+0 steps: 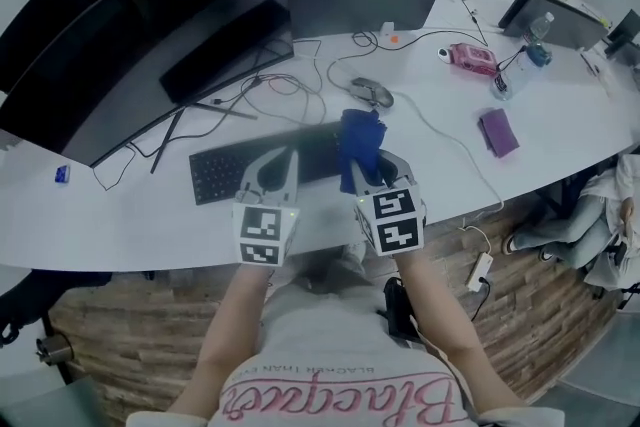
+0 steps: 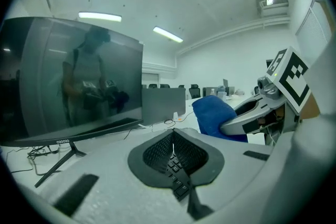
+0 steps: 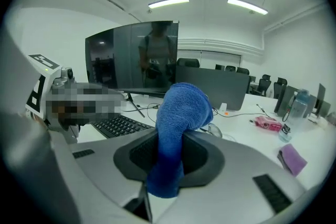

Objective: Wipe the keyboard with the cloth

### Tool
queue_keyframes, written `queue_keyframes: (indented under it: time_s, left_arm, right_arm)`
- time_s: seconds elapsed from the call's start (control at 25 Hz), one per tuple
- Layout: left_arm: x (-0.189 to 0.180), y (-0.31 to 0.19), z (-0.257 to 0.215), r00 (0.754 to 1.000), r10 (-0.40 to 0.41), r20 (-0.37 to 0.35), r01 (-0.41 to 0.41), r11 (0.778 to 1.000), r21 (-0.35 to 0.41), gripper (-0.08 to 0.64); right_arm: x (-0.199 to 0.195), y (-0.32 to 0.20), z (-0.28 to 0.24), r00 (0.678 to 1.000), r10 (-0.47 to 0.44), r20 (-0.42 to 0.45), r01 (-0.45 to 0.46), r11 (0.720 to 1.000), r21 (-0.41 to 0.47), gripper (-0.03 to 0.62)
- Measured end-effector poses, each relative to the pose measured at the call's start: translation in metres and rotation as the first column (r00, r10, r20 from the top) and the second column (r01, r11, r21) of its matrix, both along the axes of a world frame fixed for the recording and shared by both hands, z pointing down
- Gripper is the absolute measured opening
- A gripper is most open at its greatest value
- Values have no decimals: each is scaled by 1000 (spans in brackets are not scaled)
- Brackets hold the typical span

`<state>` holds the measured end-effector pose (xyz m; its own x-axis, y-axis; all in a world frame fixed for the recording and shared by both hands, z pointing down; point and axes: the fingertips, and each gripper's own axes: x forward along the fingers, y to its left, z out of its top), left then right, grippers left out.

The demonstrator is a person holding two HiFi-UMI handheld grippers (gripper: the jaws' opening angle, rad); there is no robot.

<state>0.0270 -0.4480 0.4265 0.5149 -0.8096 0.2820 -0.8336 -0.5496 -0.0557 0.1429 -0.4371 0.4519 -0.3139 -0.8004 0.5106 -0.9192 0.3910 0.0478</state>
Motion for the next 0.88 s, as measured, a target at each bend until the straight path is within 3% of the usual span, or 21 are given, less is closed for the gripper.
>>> queue_keyframes:
  time_s: [0.52,0.72,0.88]
  left_arm:
    - [-67,65,-46,997,33,-71,-23,991,131,5]
    - [-77,84,-60,994,63,-88,-46,982,183,5]
    - [-78,90,-68,994,67,-87,-48,977,210,5]
  right_arm:
    - [-105,74,-57,998,-48,46,36,972,232,87]
    - [-122,93,-79,995,-56,84,25,944,329,87]
    - [-126,99,-84,994,-50,101,12,937,348,87]
